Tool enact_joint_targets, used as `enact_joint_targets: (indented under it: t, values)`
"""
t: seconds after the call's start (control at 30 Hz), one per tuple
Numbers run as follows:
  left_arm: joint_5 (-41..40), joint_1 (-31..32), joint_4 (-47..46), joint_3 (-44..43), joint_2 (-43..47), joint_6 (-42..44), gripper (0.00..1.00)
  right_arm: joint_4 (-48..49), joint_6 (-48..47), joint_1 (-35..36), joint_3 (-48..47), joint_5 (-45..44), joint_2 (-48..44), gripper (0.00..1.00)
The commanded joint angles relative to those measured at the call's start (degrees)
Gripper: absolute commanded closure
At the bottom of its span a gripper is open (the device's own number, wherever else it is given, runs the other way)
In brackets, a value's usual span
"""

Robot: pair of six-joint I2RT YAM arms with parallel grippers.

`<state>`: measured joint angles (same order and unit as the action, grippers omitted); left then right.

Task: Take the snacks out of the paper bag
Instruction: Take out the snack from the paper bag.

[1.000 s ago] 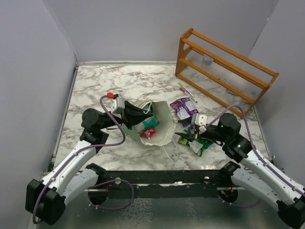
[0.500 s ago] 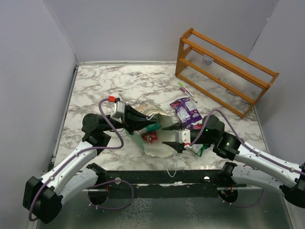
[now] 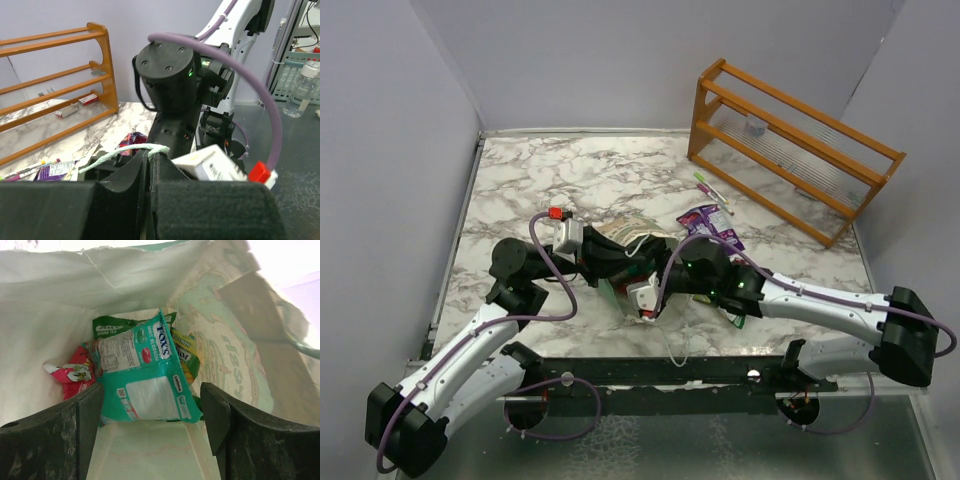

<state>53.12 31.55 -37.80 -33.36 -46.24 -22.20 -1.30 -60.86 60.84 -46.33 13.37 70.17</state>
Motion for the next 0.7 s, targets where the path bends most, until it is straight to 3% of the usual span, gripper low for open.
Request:
enact_joint_targets:
  t: [0.0, 0.47, 0.67]
  values:
    - [-0.4, 0.2, -0.6, -1.4, 0.9, 0.2, 1.00, 0.1, -7.4, 0.6, -4.2, -5.1, 4.9, 0.22]
    - [-0.7, 0.2, -2.4, -0.9, 1.1, -1.3, 1.00, 8.2, -12.0, 1.2, -6.4, -17.2, 16.8, 0.19]
    - [-1.3, 0.2, -1.6, -0.1, 2.3, -1.0, 1.00, 13.3, -13.1, 0.9, -7.2, -18.3, 21.6, 0.13]
